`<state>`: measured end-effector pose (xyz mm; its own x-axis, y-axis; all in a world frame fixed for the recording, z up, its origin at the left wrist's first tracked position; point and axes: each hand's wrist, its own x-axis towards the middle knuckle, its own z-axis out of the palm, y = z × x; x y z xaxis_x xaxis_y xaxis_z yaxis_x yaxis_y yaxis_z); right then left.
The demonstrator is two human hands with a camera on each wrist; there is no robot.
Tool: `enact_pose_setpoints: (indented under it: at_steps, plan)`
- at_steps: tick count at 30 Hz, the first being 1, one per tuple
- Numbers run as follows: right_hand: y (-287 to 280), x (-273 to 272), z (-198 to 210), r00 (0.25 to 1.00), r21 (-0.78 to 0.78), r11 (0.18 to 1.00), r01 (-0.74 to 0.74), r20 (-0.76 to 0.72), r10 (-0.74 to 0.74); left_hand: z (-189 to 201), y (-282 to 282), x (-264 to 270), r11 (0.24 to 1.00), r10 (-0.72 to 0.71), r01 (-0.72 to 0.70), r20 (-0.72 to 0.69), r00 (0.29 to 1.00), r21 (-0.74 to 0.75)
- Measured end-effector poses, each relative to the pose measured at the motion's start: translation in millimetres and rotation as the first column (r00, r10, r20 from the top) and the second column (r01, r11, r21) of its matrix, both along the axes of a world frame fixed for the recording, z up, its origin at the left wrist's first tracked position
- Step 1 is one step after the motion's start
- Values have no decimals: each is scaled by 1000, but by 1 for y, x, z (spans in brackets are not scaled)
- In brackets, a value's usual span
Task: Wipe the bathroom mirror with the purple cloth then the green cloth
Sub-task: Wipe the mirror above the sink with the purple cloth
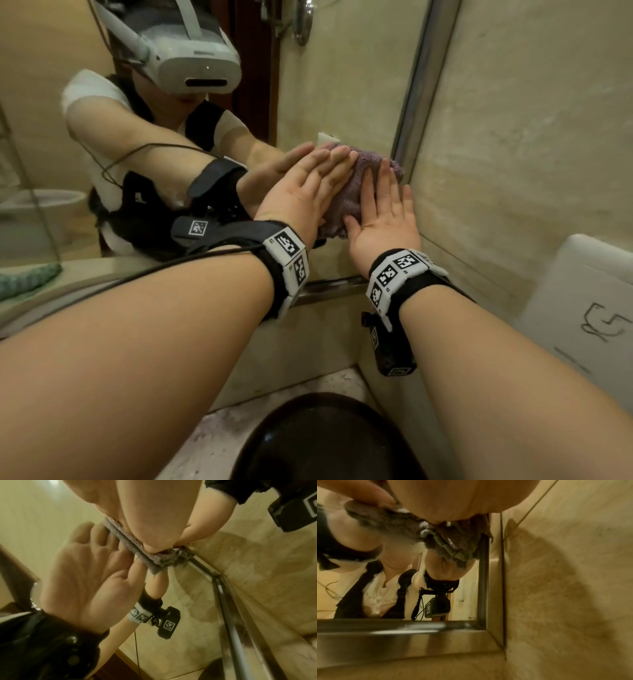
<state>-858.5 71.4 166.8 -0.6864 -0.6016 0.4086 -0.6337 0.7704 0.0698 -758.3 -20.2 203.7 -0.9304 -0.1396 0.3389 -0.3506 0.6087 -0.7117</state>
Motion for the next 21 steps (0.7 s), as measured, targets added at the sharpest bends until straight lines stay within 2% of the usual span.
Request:
enact_pose_setpoints:
  at_steps: [6, 13, 21]
  plan:
    - [1, 1, 2, 1000, 0, 1000, -9, 30, 9, -1, -6, -3, 997, -28, 26, -25, 999, -66]
    - [-9, 15, -4, 998, -49, 997, -54, 32, 55, -2, -27, 16, 985, -57, 55, -4, 998, -161]
    - [-41, 58, -14, 991, -71, 989, -128, 25, 130, -6, -59, 68, 993, -30, 29, -4, 1000, -113]
